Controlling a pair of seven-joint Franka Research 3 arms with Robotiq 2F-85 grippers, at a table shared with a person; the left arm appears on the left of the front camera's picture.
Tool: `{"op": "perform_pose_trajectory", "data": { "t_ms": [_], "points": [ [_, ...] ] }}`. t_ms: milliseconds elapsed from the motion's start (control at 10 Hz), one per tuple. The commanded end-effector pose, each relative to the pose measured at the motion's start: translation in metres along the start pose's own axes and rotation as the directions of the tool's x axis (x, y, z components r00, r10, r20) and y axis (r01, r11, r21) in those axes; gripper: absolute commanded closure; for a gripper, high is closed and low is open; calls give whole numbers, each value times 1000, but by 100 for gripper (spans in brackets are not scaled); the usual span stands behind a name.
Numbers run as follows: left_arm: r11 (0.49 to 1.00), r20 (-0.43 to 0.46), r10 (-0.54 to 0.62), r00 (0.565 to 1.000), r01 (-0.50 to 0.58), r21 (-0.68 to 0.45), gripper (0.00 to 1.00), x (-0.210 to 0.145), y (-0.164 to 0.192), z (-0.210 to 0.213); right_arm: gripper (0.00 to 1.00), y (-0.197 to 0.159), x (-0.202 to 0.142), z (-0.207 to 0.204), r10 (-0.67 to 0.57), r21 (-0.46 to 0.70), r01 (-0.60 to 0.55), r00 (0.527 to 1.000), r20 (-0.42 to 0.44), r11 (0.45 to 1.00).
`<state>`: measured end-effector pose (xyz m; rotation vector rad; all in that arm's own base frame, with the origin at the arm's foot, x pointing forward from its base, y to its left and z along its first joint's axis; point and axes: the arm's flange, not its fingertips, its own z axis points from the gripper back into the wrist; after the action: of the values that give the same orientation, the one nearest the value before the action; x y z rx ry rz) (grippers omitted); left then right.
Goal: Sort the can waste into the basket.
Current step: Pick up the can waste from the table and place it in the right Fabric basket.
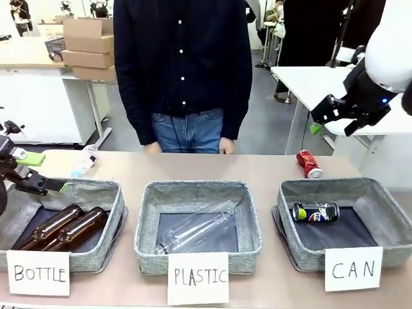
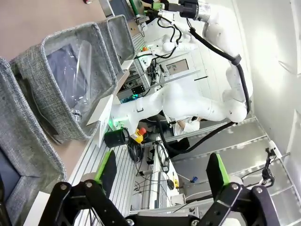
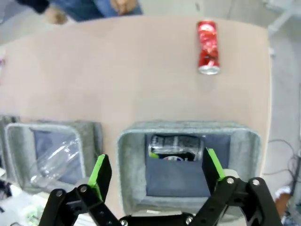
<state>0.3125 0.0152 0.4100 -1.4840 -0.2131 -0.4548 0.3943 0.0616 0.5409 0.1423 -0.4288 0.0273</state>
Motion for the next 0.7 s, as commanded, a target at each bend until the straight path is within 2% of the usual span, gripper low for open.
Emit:
{"op": "perform_pose_trajectory", "data": {
  "t_ms": [0, 100, 200, 300, 500, 600],
  "points": [
    [1000, -5, 2, 1000, -2, 0, 0, -1, -4, 2, 0, -26, 77, -49, -77, -127, 69, 995, -60, 989],
    [1000, -5, 2, 1000, -2, 0, 0, -1, -4, 2, 0, -37, 107, -83, -86, -166, 73, 994, -70, 983],
    [1000, -5, 2, 1000, -2, 0, 0, -1, -4, 2, 0, -52, 132, -120, -77, -158, 63, 993, -85, 985],
    [1000, -5, 2, 1000, -2, 0, 0, -1, -4, 2, 0, -72, 149, -158, -124, -190, 106, 988, -88, 976],
    [1000, -5, 2, 1000, -2, 0, 0, -1, -4, 2, 0, -100, 161, -218, -143, -143, 130, 986, -88, 981],
    [1000, -5, 2, 1000, -2, 0, 0, -1, -4, 2, 0, -103, 159, -234, -117, -50, 113, 990, -84, 992]
  ]
}}
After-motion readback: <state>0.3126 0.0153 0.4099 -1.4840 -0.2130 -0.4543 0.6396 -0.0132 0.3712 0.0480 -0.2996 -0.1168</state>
